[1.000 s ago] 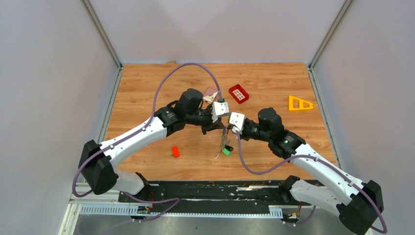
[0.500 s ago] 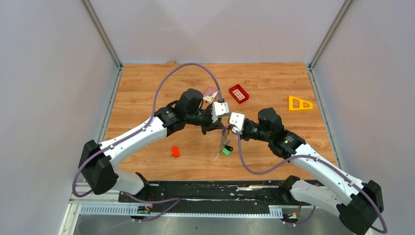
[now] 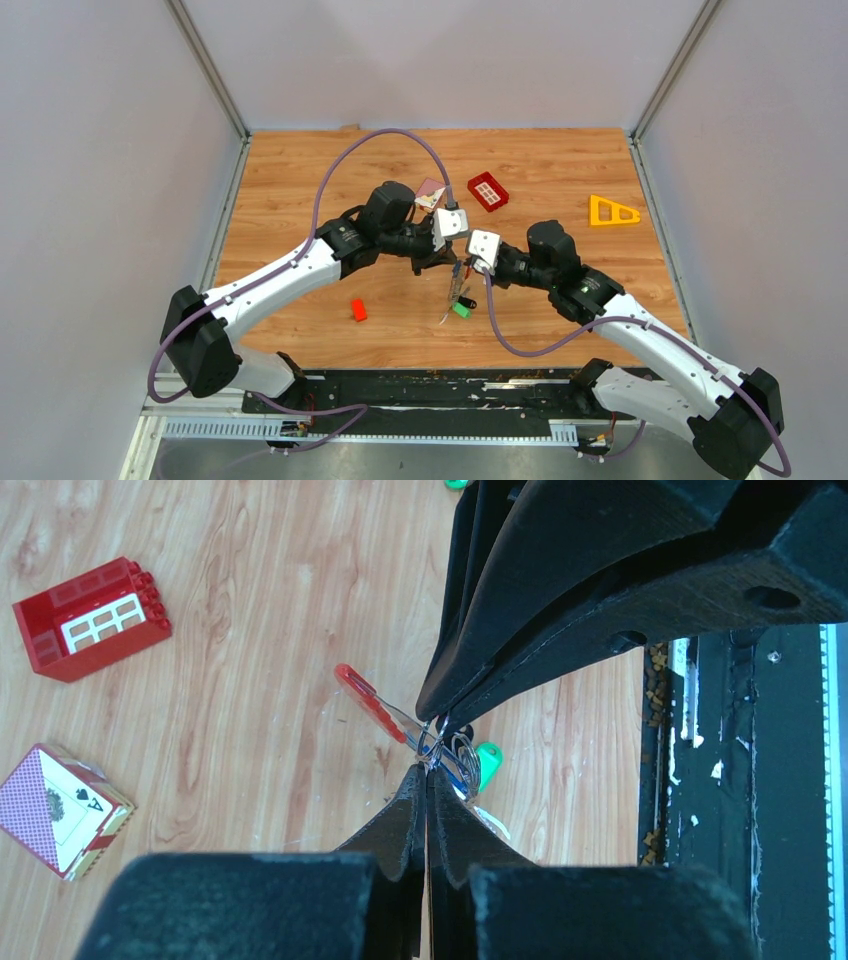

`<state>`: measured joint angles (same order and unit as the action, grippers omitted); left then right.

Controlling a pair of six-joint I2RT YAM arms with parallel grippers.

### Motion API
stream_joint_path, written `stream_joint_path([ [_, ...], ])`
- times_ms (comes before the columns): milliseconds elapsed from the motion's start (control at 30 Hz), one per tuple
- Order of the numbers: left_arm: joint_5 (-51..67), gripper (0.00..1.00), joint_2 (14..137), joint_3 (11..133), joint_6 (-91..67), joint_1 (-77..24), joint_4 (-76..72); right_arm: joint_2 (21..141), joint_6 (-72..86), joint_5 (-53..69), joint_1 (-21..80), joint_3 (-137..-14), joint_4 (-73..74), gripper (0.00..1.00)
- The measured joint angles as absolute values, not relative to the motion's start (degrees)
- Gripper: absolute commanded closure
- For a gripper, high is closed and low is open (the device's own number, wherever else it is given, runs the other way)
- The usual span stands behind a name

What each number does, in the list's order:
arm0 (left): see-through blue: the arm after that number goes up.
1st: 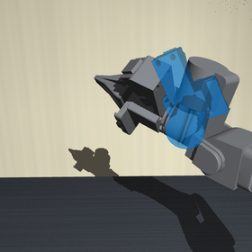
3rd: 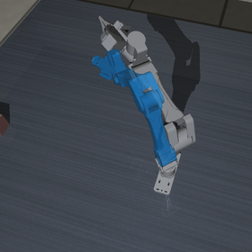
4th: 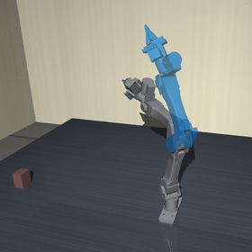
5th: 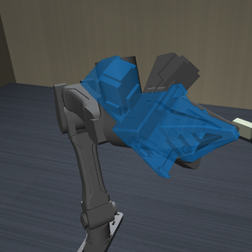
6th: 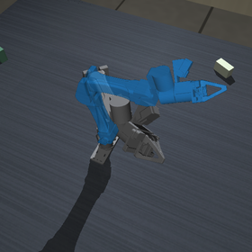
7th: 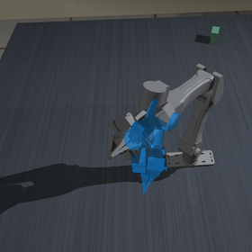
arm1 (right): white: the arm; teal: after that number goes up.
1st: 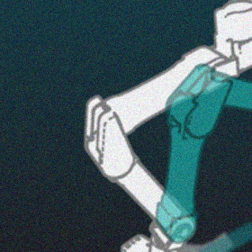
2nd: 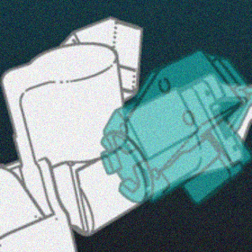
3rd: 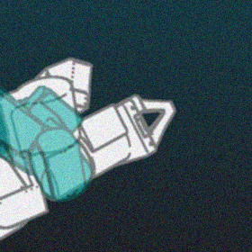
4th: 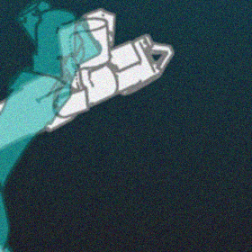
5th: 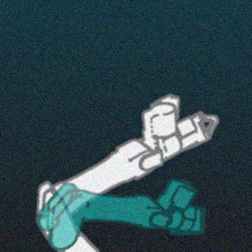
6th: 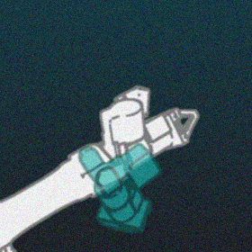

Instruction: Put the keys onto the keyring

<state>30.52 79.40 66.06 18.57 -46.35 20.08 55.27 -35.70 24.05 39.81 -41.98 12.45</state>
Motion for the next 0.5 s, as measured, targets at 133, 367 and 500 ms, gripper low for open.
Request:
stream_joint_path([
  [133, 30.6, 1.00, 79.4, 66.1, 18.6, -46.3, 20.3, 55.2, -35.7, 24.1, 39.8, -42.0, 12.6, 1.00],
  [367, 30.5, 1.00, 79.4, 66.1, 18.8, -46.3, 20.3, 55.1, -35.7, 24.3, 39.7, -42.0, 12.8, 1.00],
  [500, 30.5, 1.00, 79.4, 66.1, 18.8, -46.3, 20.4, 55.0, -35.9, 24.7, 39.6, -42.0, 13.1, 1.00],
])
